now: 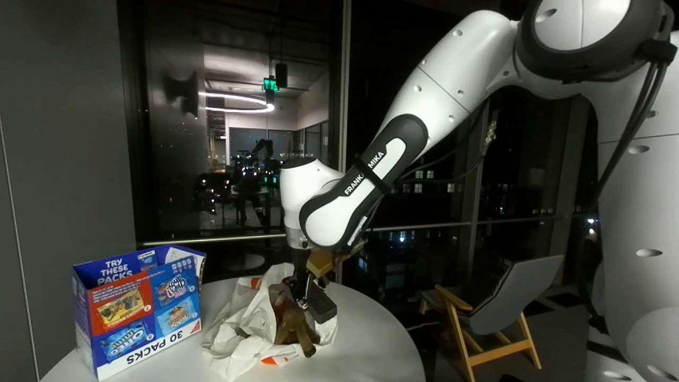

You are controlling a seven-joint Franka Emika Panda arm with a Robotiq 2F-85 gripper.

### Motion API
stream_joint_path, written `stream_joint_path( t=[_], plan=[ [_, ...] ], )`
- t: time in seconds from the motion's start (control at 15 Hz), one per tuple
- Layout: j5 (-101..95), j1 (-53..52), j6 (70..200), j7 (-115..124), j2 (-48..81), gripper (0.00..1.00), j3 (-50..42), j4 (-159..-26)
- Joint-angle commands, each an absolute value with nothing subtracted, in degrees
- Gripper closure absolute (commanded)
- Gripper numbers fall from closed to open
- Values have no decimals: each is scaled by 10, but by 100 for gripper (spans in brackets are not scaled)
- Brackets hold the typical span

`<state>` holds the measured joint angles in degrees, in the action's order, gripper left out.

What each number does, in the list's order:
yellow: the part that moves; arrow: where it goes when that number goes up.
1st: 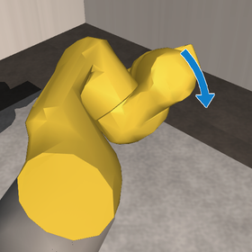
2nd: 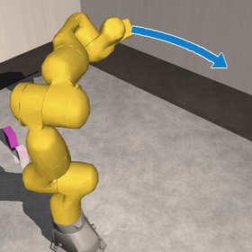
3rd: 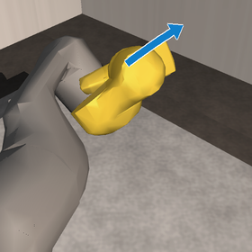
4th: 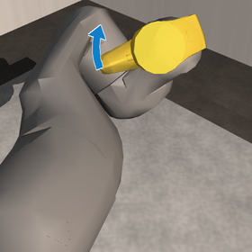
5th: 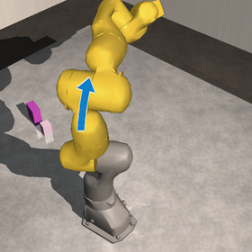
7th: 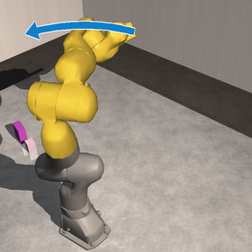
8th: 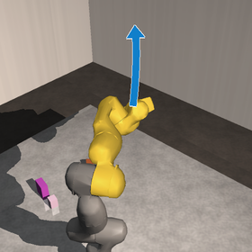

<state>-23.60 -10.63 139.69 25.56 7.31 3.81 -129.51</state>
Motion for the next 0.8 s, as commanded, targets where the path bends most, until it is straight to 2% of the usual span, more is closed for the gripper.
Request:
stream_joint_path(
  t=[0.0,0.27,0.73],
  plan=[
    [-147,-90,1386,98,121,61,62,-1230],
    [-50,-81,1336,-48,163,61,82,-1178],
    [-50,-73,1263,-38,209,61,66,-1121]
  ],
)
